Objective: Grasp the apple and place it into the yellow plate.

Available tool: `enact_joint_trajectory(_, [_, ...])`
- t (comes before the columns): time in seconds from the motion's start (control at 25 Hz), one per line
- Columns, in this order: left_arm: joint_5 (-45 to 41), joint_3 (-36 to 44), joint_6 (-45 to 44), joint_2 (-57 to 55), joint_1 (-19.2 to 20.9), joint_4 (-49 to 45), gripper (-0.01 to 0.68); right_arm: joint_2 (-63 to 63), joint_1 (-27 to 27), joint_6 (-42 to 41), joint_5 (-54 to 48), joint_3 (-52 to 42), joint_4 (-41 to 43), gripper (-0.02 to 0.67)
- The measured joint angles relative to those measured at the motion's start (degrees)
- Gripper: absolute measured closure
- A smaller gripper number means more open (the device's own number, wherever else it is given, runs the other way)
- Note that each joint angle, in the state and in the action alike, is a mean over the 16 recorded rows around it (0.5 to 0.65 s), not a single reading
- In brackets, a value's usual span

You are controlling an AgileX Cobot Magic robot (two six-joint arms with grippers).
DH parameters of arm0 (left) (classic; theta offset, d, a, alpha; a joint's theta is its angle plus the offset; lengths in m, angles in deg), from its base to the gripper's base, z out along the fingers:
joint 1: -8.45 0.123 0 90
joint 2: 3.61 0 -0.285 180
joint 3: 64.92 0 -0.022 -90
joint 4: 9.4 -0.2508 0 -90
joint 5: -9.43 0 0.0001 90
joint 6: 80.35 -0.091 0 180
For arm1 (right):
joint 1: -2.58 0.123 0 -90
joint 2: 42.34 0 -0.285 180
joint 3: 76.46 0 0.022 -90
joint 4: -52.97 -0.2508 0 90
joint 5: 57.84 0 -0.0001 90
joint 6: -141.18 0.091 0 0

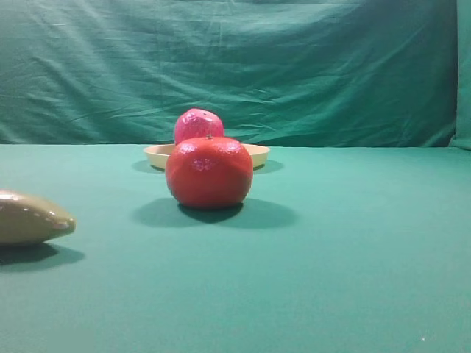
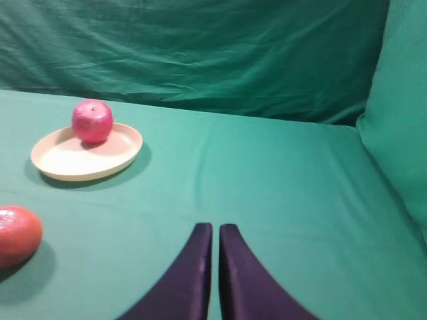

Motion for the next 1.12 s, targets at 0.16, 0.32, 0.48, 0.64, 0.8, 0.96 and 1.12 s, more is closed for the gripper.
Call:
enact_joint_trajectory(0.16, [0.0,0.0,0.0,0.0,0.0,0.0,0.516,-3.94,-4.7,0.19,4.08,-7.11,-0.01,0.649])
enact_joint_trajectory(0.32, [0.0,0.0,0.0,0.0,0.0,0.0,0.516,-6.28,-8.59,0.44,6.95,-13.07,-0.31,0.649])
enact_joint_trajectory(0.48, [0.0,0.0,0.0,0.0,0.0,0.0,0.516,-7.27,-11.34,0.68,8.79,-17.45,-0.7,0.649])
enact_joint_trajectory(0.64, [0.0,0.0,0.0,0.0,0.0,0.0,0.516,-7.44,-13.06,0.52,9.83,-20.13,-1.07,0.649])
enact_joint_trajectory(0.8, [0.0,0.0,0.0,0.0,0.0,0.0,0.516,-7.45,-13.82,-0.18,10.31,-21.48,-1.27,0.649])
enact_joint_trajectory(0.96, [0.0,0.0,0.0,0.0,0.0,0.0,0.516,-7.45,-13.96,-1.1,10.55,-21.99,-1.32,0.649])
enact_joint_trajectory(1.12, [0.0,0.0,0.0,0.0,0.0,0.0,0.516,-7.45,-13.96,-2.0,10.65,-22.02,-1.32,0.649])
